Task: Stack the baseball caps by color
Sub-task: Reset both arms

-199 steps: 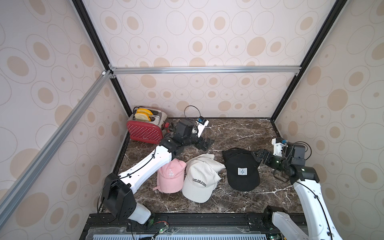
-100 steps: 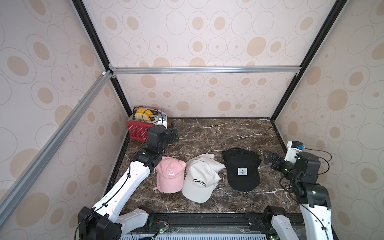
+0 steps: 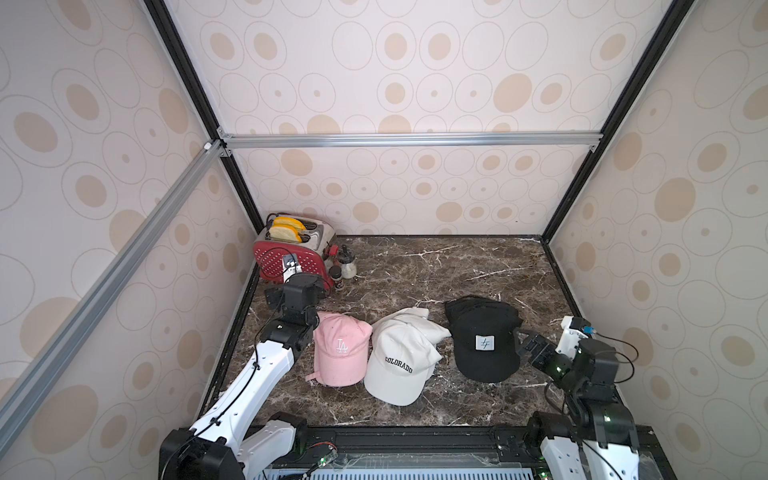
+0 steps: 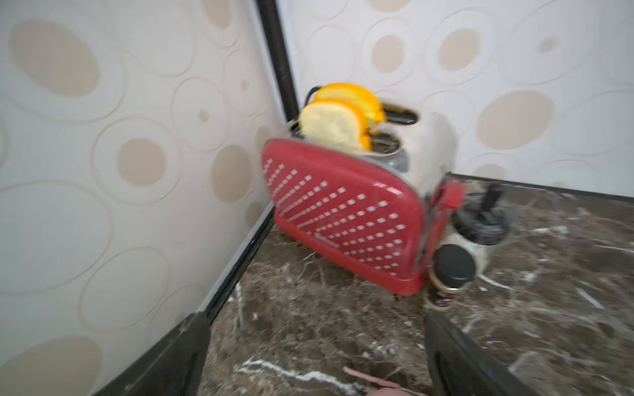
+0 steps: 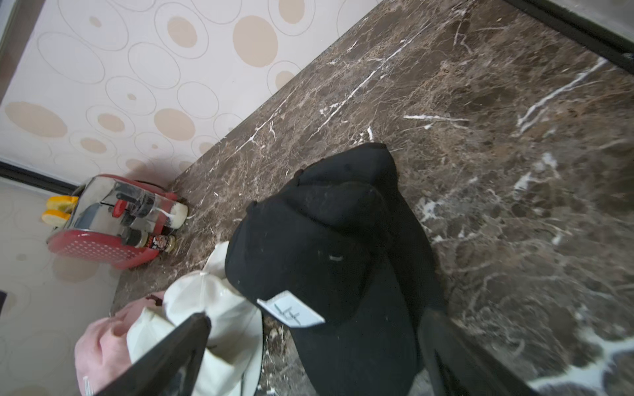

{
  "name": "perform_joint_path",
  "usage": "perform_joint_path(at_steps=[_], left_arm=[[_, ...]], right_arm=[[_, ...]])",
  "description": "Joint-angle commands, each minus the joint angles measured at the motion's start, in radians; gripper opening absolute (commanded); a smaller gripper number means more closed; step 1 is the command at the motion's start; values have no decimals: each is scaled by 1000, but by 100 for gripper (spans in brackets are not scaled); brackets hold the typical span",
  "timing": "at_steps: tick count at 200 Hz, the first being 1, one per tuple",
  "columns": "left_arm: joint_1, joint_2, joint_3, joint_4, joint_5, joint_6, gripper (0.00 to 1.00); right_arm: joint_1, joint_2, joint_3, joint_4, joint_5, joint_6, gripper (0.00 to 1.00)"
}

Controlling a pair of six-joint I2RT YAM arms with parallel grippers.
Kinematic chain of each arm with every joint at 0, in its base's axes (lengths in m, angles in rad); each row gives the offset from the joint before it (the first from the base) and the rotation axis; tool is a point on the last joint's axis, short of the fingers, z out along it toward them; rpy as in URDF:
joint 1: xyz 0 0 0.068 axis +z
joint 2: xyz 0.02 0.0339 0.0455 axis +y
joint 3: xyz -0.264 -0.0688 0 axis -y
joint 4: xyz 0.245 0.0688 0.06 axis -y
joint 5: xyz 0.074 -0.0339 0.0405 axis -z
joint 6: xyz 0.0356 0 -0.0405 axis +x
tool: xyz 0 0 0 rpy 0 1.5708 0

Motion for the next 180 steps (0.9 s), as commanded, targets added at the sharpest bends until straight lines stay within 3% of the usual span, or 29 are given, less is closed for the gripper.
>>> perform_joint_path(at_steps=[1, 24, 42, 58, 82, 116, 136, 161, 170, 180], left_arm=[[43, -5, -71, 119, -181, 34, 99], [109, 36, -160, 231, -190, 46, 99], [167, 87, -180, 274, -98, 54, 99], [192, 159, -166, 283, -42, 71, 99], [202, 284, -128, 287, 25, 126, 99], [217, 427, -80, 279, 320, 186, 99], [222, 458, -50, 260, 364, 202, 99], [225, 386, -183, 495, 453, 192, 99], [225, 370, -210, 537, 506, 203, 99], [225, 366, -212, 538, 567, 212, 99]], right_arm=[[123, 179, 27, 332, 251, -69, 100], [227, 362, 26, 593, 613, -252, 100], [225, 485, 19, 758, 764, -359, 100], [213, 578, 41, 806, 825, -462, 100], [80, 650, 29, 821, 724, -471, 100], [-111, 744, -53, 879, 670, -459, 100], [-120, 800, -146, 1061, 623, -521, 100], [-118, 865, -159, 1102, 530, -535, 100], [-118, 856, -149, 1067, 487, -543, 100], [-119, 857, -183, 1149, 441, -542, 100]])
